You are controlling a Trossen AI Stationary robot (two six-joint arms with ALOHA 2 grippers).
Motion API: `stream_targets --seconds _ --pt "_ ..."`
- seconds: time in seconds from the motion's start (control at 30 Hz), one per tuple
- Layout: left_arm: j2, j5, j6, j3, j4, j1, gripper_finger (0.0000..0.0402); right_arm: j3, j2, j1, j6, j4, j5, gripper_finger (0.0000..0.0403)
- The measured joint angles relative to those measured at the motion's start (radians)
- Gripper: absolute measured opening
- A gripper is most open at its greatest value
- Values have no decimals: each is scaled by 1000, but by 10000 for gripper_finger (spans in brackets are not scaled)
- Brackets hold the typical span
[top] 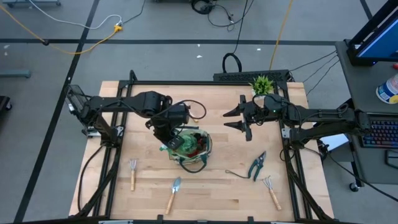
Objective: Pick & Place Garden tools in Gardening bag
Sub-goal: Put the spray bottle into the gardening bag
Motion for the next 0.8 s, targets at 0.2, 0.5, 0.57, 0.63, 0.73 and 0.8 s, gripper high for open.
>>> stream_targets --seconds 0.2,0.5,0.57,0.63,0.73,0.8 --pt "-21 -26 -48 0 1 -30 53 0 0 0 0 1 0 171" --pt "-22 -7 -111 -1 1 -49 53 0 0 0 -3 1 0 171" --pt "-22 -1 -126 -1 4 -49 53 0 0 0 -3 1 0 171" --pt "-22 1 -147 -1 4 -49 53 0 0 0 -3 1 0 171" --pt "-22 1 -150 -11 4 -49 53 0 0 0 -3 1 0 171" --pt "-23 6 -163 -43 3 -46 53 0 0 0 -3 1 0 171"
